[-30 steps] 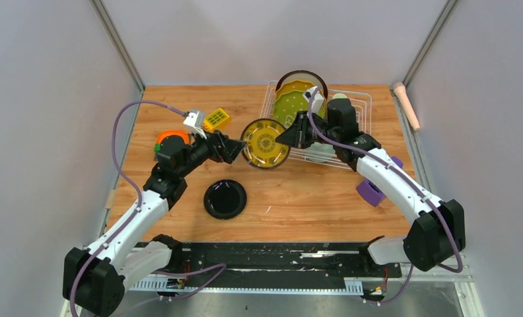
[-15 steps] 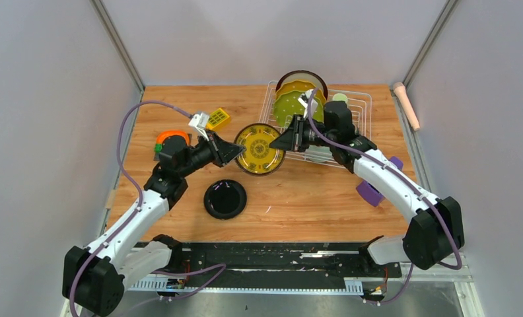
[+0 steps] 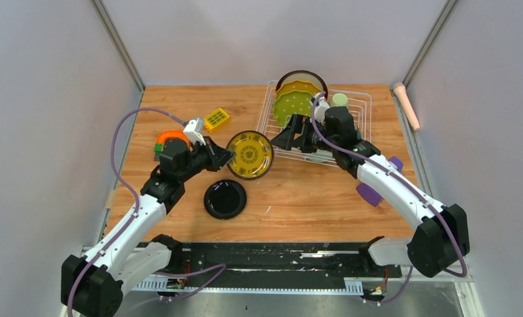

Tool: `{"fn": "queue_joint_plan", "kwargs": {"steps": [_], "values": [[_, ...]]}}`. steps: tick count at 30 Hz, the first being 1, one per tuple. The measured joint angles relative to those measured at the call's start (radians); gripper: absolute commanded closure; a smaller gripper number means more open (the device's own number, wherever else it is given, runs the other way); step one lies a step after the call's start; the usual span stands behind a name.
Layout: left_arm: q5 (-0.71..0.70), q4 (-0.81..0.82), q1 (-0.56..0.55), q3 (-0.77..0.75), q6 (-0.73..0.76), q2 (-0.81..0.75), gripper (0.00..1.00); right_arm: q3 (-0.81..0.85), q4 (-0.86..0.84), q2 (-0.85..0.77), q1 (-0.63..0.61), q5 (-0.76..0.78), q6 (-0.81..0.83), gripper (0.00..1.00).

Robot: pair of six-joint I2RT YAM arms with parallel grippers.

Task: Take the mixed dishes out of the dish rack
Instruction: Place the plate at the center of the board.

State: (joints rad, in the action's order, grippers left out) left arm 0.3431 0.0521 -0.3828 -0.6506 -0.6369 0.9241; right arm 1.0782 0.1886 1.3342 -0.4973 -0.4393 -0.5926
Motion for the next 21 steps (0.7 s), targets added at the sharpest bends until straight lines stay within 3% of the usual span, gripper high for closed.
{"fn": "queue_joint_plan", "kwargs": {"steps": [12, 21], "values": [[-0.251, -0.197, 0.0, 0.081, -0.012, -0.011, 1.0, -0.146, 0.057, -0.155, 0.0, 0.319, -0.006, 0.0], [-0.312, -0.307, 0.0, 0.087, -0.047, 0.014, 1.0, -0.197, 0.063, -0.216, 0.0, 0.383, -0.009, 0.0]]}}
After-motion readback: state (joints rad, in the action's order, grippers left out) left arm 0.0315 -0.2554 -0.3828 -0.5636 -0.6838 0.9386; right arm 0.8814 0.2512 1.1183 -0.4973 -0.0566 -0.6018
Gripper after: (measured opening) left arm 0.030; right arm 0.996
